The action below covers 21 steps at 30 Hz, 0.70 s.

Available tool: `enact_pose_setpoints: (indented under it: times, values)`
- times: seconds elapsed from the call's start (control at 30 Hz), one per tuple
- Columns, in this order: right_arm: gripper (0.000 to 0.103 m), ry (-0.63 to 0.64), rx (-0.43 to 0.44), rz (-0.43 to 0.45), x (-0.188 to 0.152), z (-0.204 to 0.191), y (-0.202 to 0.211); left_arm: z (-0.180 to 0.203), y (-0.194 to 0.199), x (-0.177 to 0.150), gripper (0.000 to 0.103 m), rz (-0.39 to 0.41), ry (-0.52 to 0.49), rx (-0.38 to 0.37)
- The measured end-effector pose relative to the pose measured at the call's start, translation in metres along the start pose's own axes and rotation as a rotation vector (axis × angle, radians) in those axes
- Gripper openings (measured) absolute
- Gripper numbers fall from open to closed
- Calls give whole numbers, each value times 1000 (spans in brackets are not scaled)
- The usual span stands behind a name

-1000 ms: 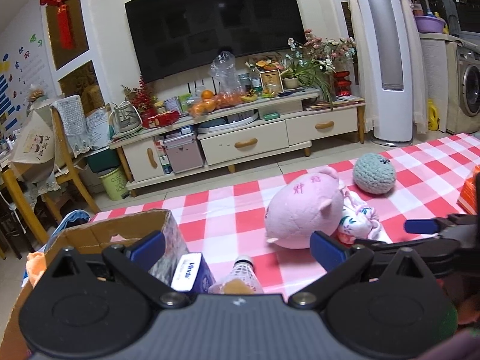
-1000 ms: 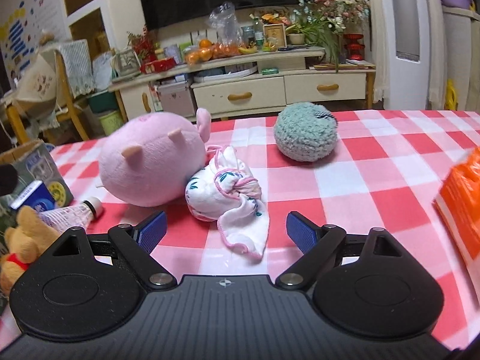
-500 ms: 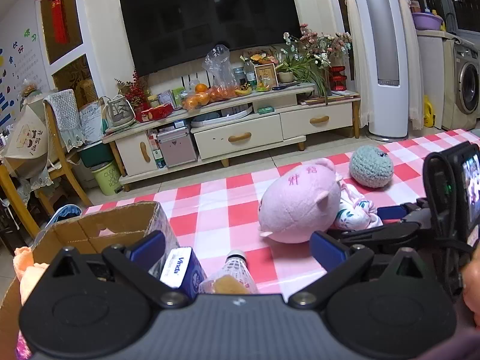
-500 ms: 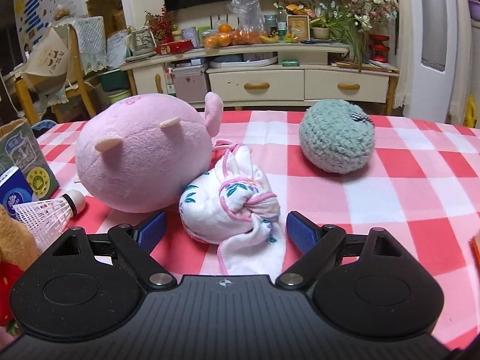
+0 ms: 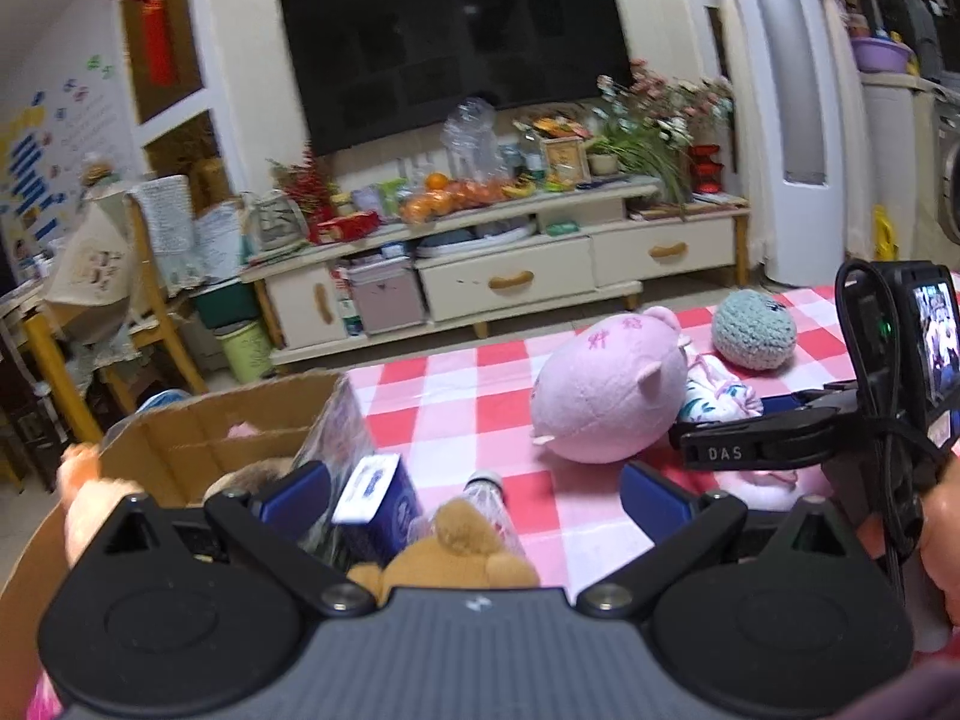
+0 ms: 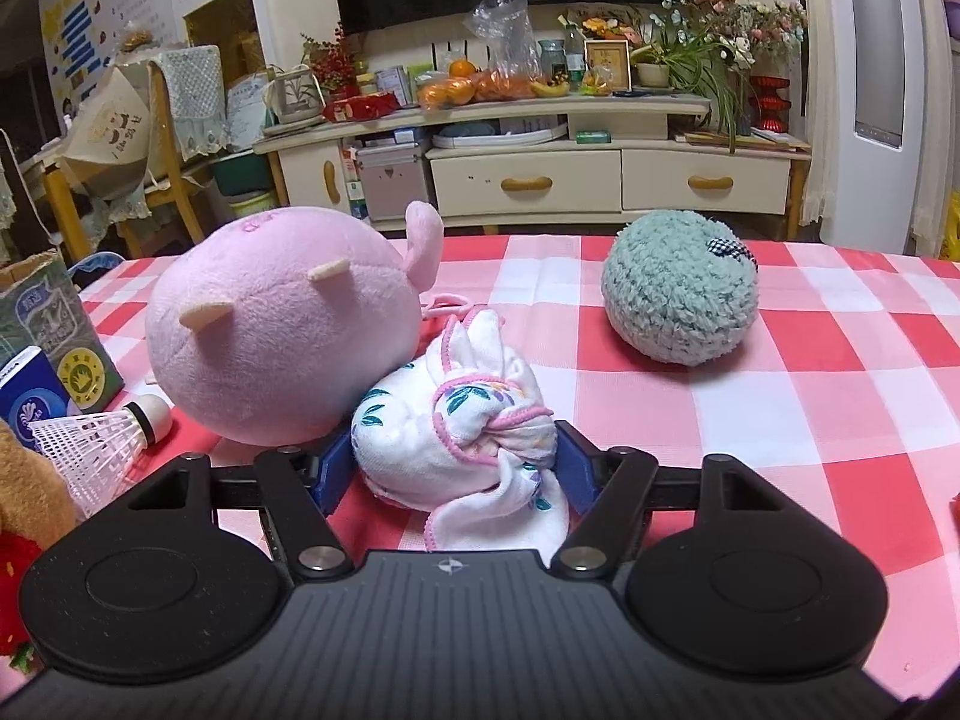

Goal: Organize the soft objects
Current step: 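Grasp the brown teddy bear with the left tool while the right grasps the white bundle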

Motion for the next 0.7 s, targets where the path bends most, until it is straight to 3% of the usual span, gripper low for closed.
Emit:
enact_pose_setpoints:
  times: [0.13,0.3,0.7]
  values:
    - [84,22,-5,-1,-7,0,6,2,11,-18,102,1,31,43]
    - [84,20,8,-8,-18,2,16,12,18,-33,102,-12,46,31]
    - [84,-13,72,-30,-33,4,33,7,-20,-46,99,-120,119,72]
Point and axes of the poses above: each gripper's, at about its wrist camera, not at the fingertips, and y roughly against the way its jaws point, z to its right, x to its top, the point moved 6 cm from there along -y, roughly the way its jaws point, and after that the axes turned 14 degrees about -z, right-handed, at the moved point
